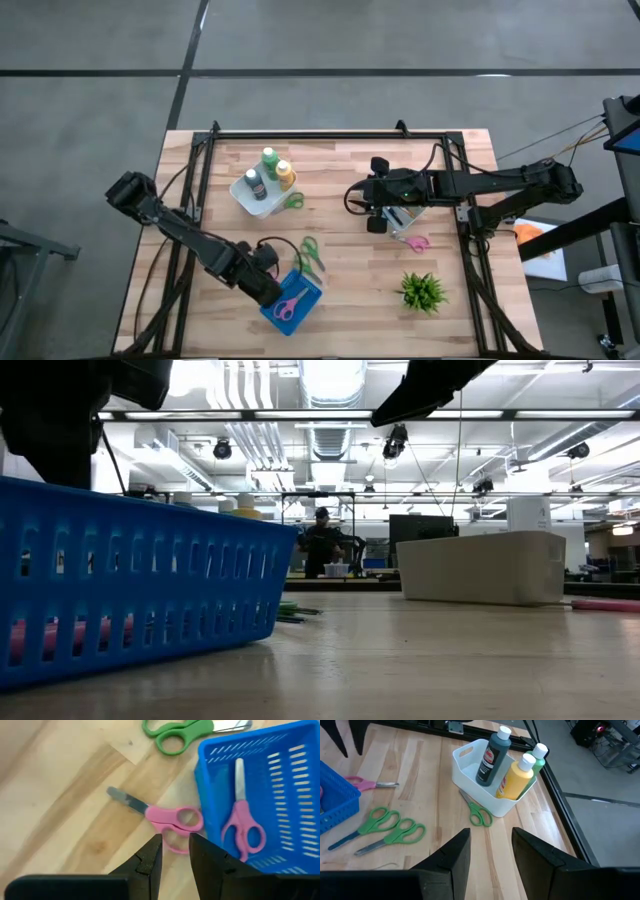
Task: Pick & Place Paint Supplies
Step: Put the pink scissors into the blue bin
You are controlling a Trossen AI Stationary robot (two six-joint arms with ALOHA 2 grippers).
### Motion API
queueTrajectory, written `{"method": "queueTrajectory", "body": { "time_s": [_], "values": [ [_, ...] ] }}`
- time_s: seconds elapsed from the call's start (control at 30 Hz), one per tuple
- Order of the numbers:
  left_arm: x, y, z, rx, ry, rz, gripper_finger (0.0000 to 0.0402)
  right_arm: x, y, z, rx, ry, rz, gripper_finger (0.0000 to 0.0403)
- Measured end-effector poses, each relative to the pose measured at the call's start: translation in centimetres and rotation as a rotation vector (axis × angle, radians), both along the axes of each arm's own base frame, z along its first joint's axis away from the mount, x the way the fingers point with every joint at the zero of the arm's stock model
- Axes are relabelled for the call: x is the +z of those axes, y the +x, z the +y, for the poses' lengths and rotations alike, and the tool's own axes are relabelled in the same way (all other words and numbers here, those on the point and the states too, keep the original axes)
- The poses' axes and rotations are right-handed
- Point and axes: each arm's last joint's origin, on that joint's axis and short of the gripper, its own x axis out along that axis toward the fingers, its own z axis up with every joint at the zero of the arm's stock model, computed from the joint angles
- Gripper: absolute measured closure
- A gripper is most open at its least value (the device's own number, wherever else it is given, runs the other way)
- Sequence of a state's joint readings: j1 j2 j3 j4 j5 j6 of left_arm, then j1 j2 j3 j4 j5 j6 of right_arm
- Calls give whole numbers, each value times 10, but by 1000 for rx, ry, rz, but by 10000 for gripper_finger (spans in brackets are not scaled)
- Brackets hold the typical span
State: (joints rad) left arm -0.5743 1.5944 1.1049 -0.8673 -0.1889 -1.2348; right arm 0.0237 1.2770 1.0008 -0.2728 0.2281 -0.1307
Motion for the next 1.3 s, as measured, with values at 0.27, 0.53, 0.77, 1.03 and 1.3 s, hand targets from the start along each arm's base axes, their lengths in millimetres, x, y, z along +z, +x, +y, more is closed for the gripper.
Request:
{"method": "queueTrajectory", "body": {
  "time_s": [0.27, 0.53, 0.77, 1.03, 1.3],
  "values": [
    [-18, -7, 10, -98, 97, 44, 303, 0, 0, 0, 0, 0, 0, 260],
    [-41, -11, 27, -115, 112, 84, 303, 0, 0, 0, 0, 0, 0, 260],
    [-47, -6, 28, 70, -82, 79, 303, 0, 0, 0, 0, 0, 0, 260],
    [-47, -14, 13, 288, -224, 132, 303, 0, 0, 0, 0, 0, 0, 260],
    [-56, -12, 11, 398, -224, 151, 303, 0, 0, 0, 0, 0, 0, 260]
  ]
}}
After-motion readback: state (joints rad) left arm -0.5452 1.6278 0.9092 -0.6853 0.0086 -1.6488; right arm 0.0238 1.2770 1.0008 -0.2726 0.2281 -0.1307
